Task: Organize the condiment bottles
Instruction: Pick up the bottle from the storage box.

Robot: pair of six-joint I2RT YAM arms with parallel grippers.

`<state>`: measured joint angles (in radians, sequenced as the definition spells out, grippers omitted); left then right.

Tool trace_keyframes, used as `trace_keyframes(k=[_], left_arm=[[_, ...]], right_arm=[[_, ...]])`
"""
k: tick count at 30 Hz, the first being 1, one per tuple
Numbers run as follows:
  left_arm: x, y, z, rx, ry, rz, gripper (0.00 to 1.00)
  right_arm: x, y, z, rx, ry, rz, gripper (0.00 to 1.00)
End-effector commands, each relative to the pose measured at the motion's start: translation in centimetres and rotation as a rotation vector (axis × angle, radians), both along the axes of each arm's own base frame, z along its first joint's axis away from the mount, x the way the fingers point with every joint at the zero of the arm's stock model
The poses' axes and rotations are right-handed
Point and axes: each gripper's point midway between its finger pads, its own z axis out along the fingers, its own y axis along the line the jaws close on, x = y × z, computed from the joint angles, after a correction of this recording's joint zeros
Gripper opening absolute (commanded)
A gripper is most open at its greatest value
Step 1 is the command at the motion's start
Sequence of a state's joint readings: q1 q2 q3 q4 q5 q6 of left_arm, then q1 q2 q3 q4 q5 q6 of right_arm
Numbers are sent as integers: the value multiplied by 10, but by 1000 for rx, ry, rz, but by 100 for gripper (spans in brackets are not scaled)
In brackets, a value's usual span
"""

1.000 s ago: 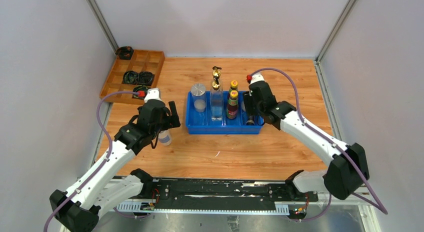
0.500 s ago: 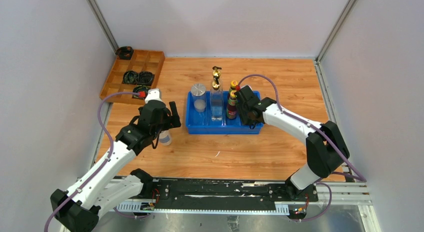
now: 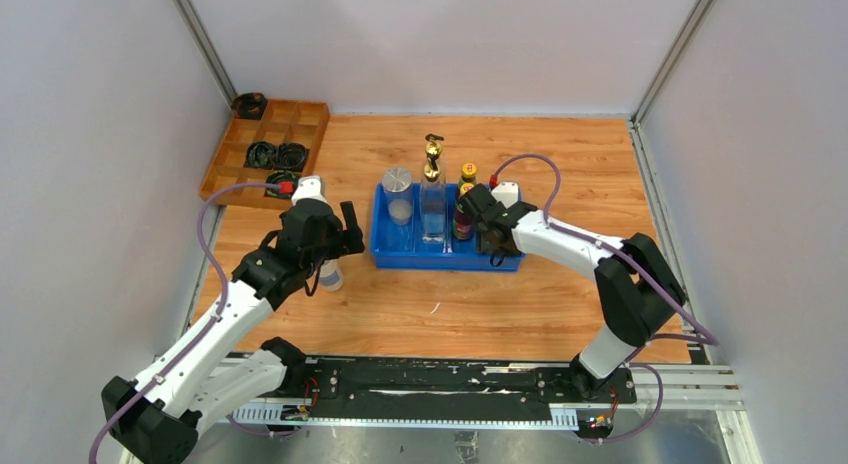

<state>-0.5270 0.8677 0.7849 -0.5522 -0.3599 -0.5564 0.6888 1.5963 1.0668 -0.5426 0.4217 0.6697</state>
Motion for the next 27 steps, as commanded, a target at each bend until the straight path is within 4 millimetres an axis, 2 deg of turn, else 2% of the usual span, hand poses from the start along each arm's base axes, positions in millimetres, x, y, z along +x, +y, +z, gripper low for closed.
trace_keyframes(k=[1,6,8,10,11,13,14,19,27], left_arm=[[-1,-2,6,-12,-28,-21,100],[-5,5,17,3,-52,-8,100],[-6,7,21,4,-63,-3,100],[-6,9,24,7,-68,2,100],[-7,10,25,10,-69,4,100],[-7,11,26,13,-69,7,100],[-7,11,25,15,-68,7,100],[-7,11,20,23,-54,6,100],[-6,11,20,28,-48,8,100]], right_arm=[[-24,-10,-40,-61,86,-120,56],[-22,-4,-59,-48,111,-138,56],[-21,-1,-66,-46,125,-132,51],[-21,2,-70,-40,135,-124,38],[-22,3,-69,-38,135,-119,24],[-22,1,-64,-37,119,-112,11],[-21,0,-58,-34,104,-106,6],[-14,0,-14,-27,45,-33,0],[-12,-2,60,-45,1,95,0]])
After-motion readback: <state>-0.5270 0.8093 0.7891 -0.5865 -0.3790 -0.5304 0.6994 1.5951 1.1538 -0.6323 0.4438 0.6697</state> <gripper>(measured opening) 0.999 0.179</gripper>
